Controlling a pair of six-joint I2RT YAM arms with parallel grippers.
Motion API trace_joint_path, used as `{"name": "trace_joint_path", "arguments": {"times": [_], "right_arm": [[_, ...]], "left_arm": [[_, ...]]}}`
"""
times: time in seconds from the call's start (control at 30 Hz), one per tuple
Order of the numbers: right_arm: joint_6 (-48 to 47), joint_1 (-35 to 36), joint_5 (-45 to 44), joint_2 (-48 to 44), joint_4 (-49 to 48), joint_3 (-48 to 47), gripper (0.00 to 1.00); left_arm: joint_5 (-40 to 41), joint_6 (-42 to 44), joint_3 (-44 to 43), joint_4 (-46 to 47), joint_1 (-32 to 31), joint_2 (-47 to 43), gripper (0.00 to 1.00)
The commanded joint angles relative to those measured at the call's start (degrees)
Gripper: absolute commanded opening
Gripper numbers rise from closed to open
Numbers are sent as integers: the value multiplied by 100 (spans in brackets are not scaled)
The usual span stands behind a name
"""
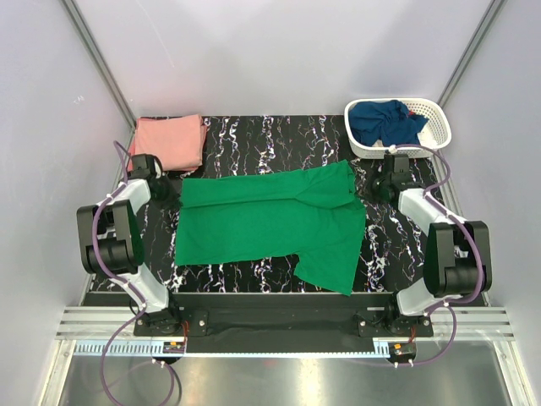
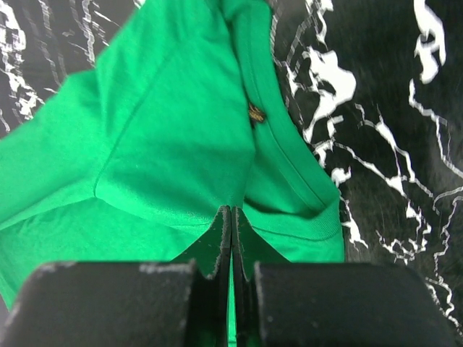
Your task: Fold and stack the t-shirts
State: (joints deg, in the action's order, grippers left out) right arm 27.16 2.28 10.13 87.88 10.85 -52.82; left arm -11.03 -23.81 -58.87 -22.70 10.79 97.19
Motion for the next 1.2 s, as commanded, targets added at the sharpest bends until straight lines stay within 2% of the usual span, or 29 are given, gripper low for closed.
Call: {"name": "trace_joint_path", "arguments": {"times": [0.0,0.37,0.4,0.43,0.5,0.53,0.63,0.7,0.8,0.87,0.9,0.93,1.0,1.1,1.17], "right_arm": [[229,-26,15,28,-135,157,0],[589,-26,-231,203,-57,482,0],[650,-26,-240,212,-57,509,0],[694,-18,-240,221,-39,527,0],[738,-18,-161,186,31,553,7],[730,-26,-126,160,83,536,19],[572,-18,-55,-51,355,343,36],[414,-26,-64,-86,558,88,41],[177,-26,190,149,664,-185,42],[158,-26,470,273,673,-220,41],[115,-18,655,344,586,-177,41],[62,9,961,336,446,-63,41],[-17,218,1035,205,322,69,43],[-262,588,614,-147,269,245,49],[-412,948,290,-253,172,298,51]], "left_arm": [[-22,105,-63,-32,20,37,0],[101,-9,182,-86,20,20,1],[92,-35,218,-51,20,2,3],[92,-79,244,-33,20,-41,10],[162,-106,271,-59,20,-129,31],[206,-115,262,-85,20,-208,33],[434,-80,87,-234,20,-481,39],[383,-79,-114,-288,3,-683,39],[180,34,-229,-226,-435,-1042,39],[-12,131,-116,132,-1041,-1297,39],[-5,44,84,482,-1479,-1586,39],[-170,-26,226,764,-1674,-1824,42],[-364,-393,507,1492,-2017,-1965,45],[-848,-799,781,1953,-2037,-1906,46],[-743,-792,501,1682,-2019,-1607,47]]}}
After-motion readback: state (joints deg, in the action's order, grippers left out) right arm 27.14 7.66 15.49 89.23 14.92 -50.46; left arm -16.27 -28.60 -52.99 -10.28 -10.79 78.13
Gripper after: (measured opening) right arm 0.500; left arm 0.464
